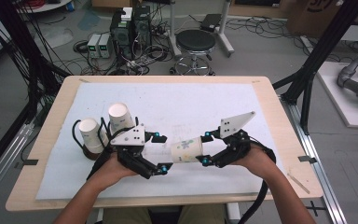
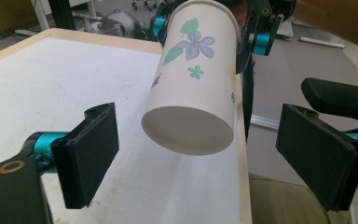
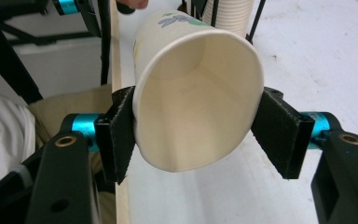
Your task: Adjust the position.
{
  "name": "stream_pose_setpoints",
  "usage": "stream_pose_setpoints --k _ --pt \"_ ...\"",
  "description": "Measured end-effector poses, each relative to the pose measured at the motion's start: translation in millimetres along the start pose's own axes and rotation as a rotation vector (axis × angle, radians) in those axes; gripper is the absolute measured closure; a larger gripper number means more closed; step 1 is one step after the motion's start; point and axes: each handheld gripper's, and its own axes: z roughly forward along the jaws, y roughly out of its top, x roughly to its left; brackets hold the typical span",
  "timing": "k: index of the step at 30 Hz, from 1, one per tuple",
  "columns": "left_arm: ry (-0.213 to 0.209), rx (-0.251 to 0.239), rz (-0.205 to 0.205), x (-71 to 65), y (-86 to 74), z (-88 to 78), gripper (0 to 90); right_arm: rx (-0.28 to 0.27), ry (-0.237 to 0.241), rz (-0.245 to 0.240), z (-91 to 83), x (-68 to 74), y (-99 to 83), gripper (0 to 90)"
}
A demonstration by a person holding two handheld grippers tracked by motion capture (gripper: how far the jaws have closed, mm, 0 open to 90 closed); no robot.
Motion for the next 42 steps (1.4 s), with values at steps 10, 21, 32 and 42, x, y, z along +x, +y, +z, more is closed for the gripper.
stream_pose_setpoints --k 10,21,32,42 --pt "0.0 0.043 0.01 0.8 4.0 2.1 13.3 0.12 -0.006 -0.066 2.9 3.9 20.3 34.8" --pt "-0.017 0.085 0.025 -0.2 4.5 7.1 13.4 0.211 -0.02 -0.119 5.2 5.7 35.8 34.9" --pt "-0.027 0.113 0.035 -0.1 4.2 11.0 13.4 0.29 -0.011 -0.163 13.3 7.7 48.1 34.9" --pt "-0.018 0.141 0.04 1.4 2.5 14.4 13.5 0.353 -0.018 -0.205 18.6 9.7 56.7 34.9"
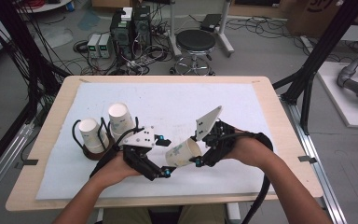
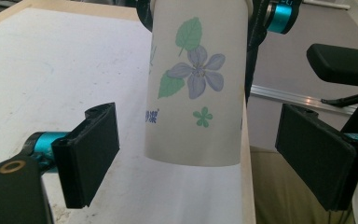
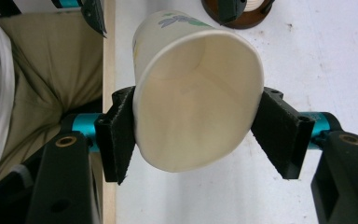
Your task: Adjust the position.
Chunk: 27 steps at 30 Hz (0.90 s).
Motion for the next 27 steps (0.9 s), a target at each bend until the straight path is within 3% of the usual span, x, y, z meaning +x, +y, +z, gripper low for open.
stream_pose_setpoints --k 7,27 --pt "-0.001 0.03 0.008 0.7 -1.4 5.2 13.6 0.057 -0.002 -0.016 4.1 0.2 7.6 34.9" --pt "-0.008 0.069 0.002 1.6 -2.2 12.4 14.3 0.129 -0.002 -0.045 10.4 1.8 19.2 34.8"
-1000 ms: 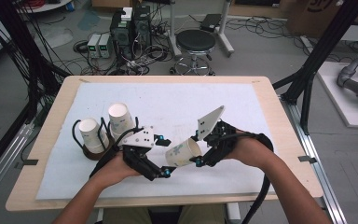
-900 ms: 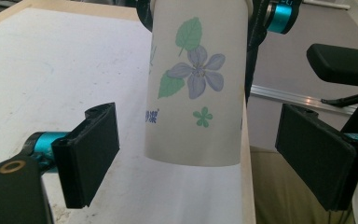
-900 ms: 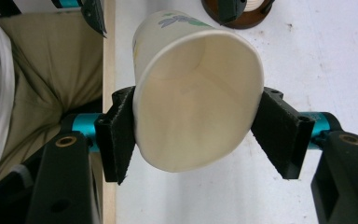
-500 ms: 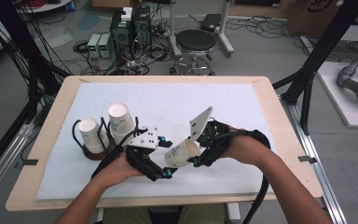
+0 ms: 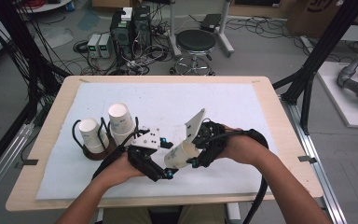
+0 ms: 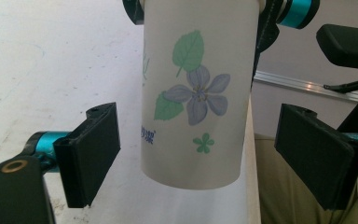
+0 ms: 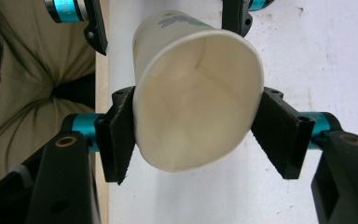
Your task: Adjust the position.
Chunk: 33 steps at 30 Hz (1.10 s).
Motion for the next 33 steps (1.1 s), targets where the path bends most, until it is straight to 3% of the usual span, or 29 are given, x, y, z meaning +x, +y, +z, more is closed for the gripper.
stream_pose_setpoints --k 15,33 --pt "-0.006 0.047 -0.007 0.3 0.3 11.3 19.0 0.043 0.007 -0.004 5.4 1.5 4.6 34.8" --pt "-0.021 0.067 0.005 1.0 -0.6 16.1 36.5 0.072 0.018 -0.023 8.9 2.7 10.2 34.8"
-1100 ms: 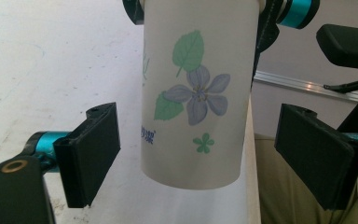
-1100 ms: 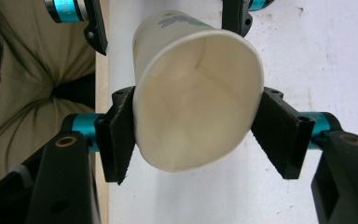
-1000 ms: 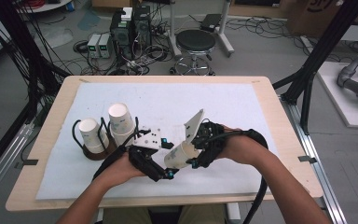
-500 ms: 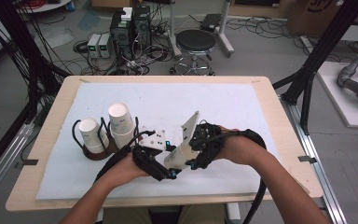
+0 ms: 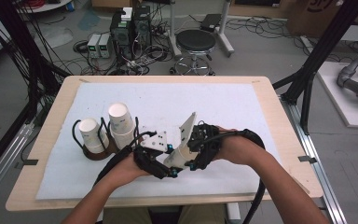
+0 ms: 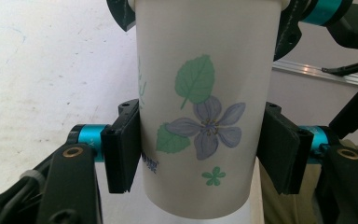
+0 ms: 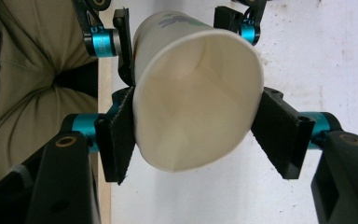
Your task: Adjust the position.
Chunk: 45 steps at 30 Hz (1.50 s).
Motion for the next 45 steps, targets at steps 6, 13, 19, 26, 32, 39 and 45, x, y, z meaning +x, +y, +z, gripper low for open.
stream_pose_setpoints --k 6,13,19,26,32,39,45 --pt "-0.012 0.011 0.0 -0.4 -1.3 3.3 37.3 0.012 0.008 -0.01 2.4 0.6 1.3 35.2" --pt "-0.023 -0.002 -0.008 -0.2 -3.0 3.2 37.7 -0.003 0.014 -0.004 2.9 1.0 0.3 34.5" --pt "-0.014 -0.045 -0.043 0.8 -10.5 4.0 36.9 -0.129 0.025 0.098 0.9 -2.1 -8.3 26.3" --pt "0.041 -0.131 -0.101 6.5 -24.8 3.1 34.7 -0.389 -0.046 0.241 -13.1 -6.3 -36.1 23.0" --pt "0.119 -0.239 -0.149 9.6 -38.6 0.0 33.8 -0.529 -0.122 0.367 -14.6 -4.1 -71.2 22.5" --pt "0.167 -0.344 -0.193 13.1 -55.0 -4.1 33.6 -0.572 -0.218 0.499 -8.9 2.9 -110.7 22.1" --pt "0.207 -0.42 -0.211 14.5 -62.5 -7.6 33.2 -0.571 -0.28 0.587 11.5 14.8 -144.0 22.2"
